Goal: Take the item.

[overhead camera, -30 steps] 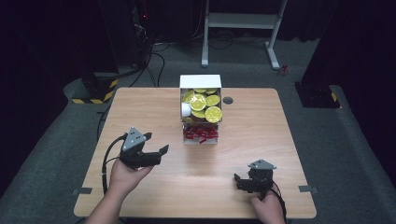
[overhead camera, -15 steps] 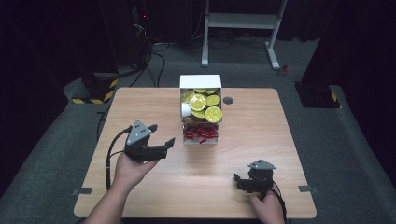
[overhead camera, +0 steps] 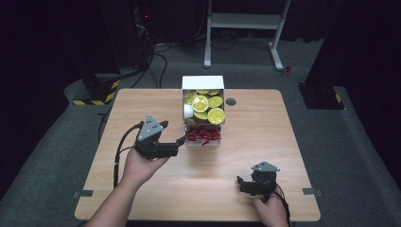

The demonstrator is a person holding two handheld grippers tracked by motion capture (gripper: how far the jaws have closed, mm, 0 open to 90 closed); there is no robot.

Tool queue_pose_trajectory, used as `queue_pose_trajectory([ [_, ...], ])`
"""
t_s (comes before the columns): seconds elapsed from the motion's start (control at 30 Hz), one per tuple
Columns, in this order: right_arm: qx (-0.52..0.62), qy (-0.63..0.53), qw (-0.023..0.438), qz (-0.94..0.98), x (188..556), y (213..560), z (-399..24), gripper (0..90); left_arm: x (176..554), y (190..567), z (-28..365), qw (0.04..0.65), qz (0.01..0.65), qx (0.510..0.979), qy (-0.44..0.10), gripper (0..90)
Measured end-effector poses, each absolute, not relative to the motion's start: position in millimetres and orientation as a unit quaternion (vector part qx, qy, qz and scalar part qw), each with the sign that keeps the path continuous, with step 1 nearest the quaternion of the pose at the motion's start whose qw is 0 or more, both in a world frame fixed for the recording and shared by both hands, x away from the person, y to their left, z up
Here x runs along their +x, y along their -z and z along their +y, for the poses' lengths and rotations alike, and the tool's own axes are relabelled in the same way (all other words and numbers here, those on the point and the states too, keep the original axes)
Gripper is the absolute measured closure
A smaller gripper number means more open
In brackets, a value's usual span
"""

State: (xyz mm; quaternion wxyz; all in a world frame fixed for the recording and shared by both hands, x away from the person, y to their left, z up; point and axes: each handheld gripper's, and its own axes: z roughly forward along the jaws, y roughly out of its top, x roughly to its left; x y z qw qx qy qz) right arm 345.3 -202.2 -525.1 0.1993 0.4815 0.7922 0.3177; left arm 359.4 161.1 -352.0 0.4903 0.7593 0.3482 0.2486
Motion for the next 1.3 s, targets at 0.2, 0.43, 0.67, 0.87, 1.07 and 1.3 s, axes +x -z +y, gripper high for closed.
queue_pose_trajectory([
  [0.2,0.482,-0.318,0.199,0.792,345.3,525.1,-202.2,7.7,367.4,348.9,154.5,0.489,0.351,0.760,-0.247,22.2],
  [0.43,0.482,-0.318,0.199,0.792,345.3,525.1,-202.2,7.7,377.8,343.7,149.3,0.502,0.354,0.752,-0.242,23.9],
  [0.67,0.481,-0.318,0.199,0.792,345.3,525.1,-202.2,7.7,388.9,340.9,139.9,0.503,0.355,0.747,-0.248,24.8],
  [0.87,0.482,-0.318,0.199,0.792,345.2,525.1,-202.1,7.7,395.6,337.8,133.1,0.507,0.360,0.742,-0.251,27.2],
  [1.07,0.482,-0.318,0.199,0.792,345.2,525.1,-202.1,7.7,404.2,333.9,129.5,0.511,0.363,0.739,-0.248,31.9],
  [1.3,0.481,-0.318,0.199,0.792,345.3,525.2,-202.2,7.7,410.2,332.9,123.5,0.505,0.365,0.738,-0.260,36.7],
])
